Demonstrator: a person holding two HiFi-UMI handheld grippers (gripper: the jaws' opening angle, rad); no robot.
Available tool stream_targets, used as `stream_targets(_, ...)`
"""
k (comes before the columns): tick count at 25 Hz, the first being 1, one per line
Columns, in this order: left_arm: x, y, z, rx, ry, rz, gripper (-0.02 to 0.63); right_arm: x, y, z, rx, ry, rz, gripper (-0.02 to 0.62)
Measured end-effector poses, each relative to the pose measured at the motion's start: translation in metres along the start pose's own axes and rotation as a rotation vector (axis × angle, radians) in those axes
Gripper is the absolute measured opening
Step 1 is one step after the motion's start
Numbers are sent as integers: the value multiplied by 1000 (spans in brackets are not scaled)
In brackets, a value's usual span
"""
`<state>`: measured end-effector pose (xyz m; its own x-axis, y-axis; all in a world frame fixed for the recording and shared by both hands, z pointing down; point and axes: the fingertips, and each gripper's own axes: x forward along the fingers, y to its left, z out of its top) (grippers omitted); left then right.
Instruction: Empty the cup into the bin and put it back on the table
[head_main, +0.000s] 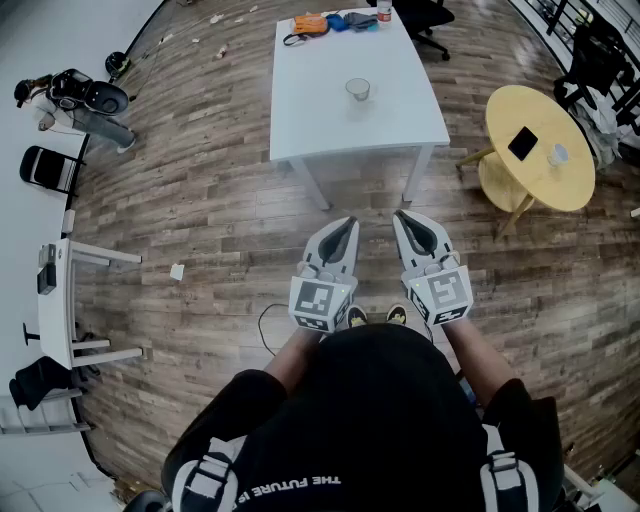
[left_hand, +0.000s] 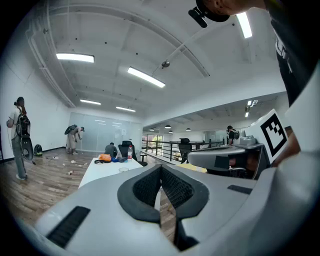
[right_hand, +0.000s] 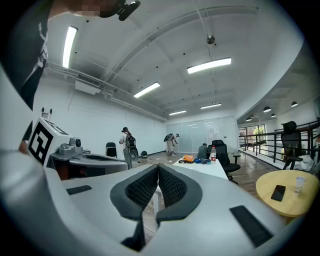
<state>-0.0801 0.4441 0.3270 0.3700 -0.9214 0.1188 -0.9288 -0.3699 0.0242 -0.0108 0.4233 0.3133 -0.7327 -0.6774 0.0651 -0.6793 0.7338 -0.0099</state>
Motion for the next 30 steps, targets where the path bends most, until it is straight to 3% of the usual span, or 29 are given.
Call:
stream_targets(9, -5, 10, -5, 4, 5, 1, 21, 9, 9, -1, 37, 4, 25, 17)
stream_targets(21, -21, 62, -23, -2, 3, 11, 20, 46, 19, -16, 64, 21, 39, 17)
stream_targets(30, 41, 110, -33, -4, 31, 22, 21, 111, -39, -36, 58, 47, -8, 17)
